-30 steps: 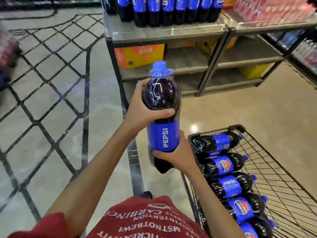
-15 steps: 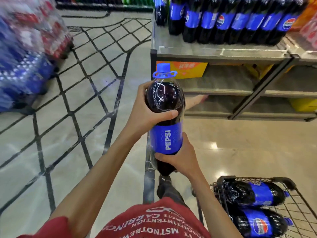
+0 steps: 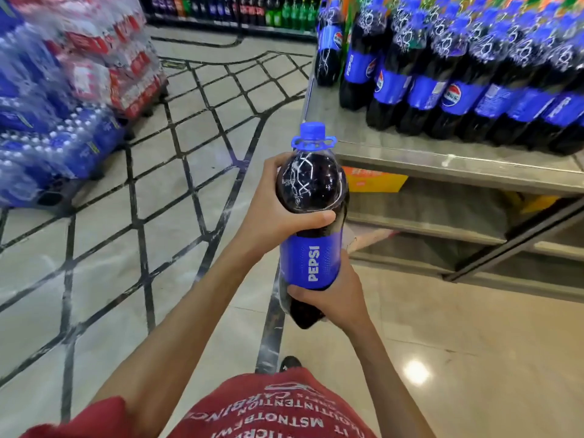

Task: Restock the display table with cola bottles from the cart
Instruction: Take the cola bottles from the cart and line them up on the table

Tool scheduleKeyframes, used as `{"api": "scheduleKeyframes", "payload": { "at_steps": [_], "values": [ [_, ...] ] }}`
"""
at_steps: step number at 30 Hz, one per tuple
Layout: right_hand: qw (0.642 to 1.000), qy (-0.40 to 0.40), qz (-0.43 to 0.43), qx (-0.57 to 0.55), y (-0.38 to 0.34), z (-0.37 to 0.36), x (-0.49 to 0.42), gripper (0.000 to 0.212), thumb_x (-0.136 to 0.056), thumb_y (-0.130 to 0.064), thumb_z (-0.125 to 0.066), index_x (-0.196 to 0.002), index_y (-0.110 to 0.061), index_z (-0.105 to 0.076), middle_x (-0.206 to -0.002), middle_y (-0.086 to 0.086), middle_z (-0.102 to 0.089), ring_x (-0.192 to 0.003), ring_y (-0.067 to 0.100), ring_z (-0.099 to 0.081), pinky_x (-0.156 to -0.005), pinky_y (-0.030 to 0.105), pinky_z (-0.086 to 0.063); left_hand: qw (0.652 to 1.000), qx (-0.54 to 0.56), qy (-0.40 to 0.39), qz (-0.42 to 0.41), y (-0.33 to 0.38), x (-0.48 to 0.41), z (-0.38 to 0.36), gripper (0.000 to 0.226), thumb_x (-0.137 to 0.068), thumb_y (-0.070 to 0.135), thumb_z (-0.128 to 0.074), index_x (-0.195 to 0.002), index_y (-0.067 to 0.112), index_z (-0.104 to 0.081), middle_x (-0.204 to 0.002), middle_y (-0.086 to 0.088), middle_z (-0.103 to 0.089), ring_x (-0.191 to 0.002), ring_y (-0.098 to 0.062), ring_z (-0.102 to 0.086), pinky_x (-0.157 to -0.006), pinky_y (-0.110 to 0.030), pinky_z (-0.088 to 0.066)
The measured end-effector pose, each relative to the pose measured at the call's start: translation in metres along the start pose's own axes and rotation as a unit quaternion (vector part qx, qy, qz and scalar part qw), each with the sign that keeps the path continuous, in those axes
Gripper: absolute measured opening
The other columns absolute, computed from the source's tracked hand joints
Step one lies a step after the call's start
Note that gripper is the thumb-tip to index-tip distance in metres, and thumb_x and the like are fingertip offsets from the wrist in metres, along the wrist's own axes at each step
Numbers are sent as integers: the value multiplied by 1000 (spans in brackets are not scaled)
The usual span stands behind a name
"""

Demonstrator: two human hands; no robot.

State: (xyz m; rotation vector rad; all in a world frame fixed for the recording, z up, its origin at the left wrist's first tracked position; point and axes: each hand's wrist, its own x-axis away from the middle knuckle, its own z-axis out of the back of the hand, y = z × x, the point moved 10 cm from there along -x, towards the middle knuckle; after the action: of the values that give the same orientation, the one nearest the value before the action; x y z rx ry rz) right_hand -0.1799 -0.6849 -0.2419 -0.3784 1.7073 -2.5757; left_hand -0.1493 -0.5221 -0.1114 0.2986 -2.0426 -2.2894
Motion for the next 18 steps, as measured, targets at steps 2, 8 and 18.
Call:
{"api": "scheduleKeyframes", "payload": {
  "at_steps": [2, 8, 18],
  "values": [
    [1000, -8, 7, -3, -6, 5, -29, 92, -41, -55, -93, -120, -43, -47, -107, -22, -69, -95, -1, -68, -80, 36, -62, 1000, 2, 8, -4, -1, -26, -1, 94, -56, 14, -89, -137, 15, -42, -130, 4, -61, -113, -2, -64, -90, -16, -50],
    [1000, -12, 12, -10, -20, 11, -101, 95, -41, -57, -94, -122, -41, -47, -110, -22, -68, -99, 2, -68, -82, 37, -62, 1000, 2, 11, -7, -8, -99, -3, 90, -56, 11, -89, -133, 18, -43, -126, 6, -62, -108, 1, -64, -85, -14, -50],
    [1000, 17, 0, -6, -38, 24, -231, 90, -39, -54, -94, -115, -42, -48, -108, -20, -69, -97, 0, -67, -83, 39, -61, 1000, 10, -24, -3, -30, -238, -10, 91, -55, 14, -90, -132, 17, -42, -126, 5, -63, -109, -2, -65, -88, -18, -52]
  ]
}}
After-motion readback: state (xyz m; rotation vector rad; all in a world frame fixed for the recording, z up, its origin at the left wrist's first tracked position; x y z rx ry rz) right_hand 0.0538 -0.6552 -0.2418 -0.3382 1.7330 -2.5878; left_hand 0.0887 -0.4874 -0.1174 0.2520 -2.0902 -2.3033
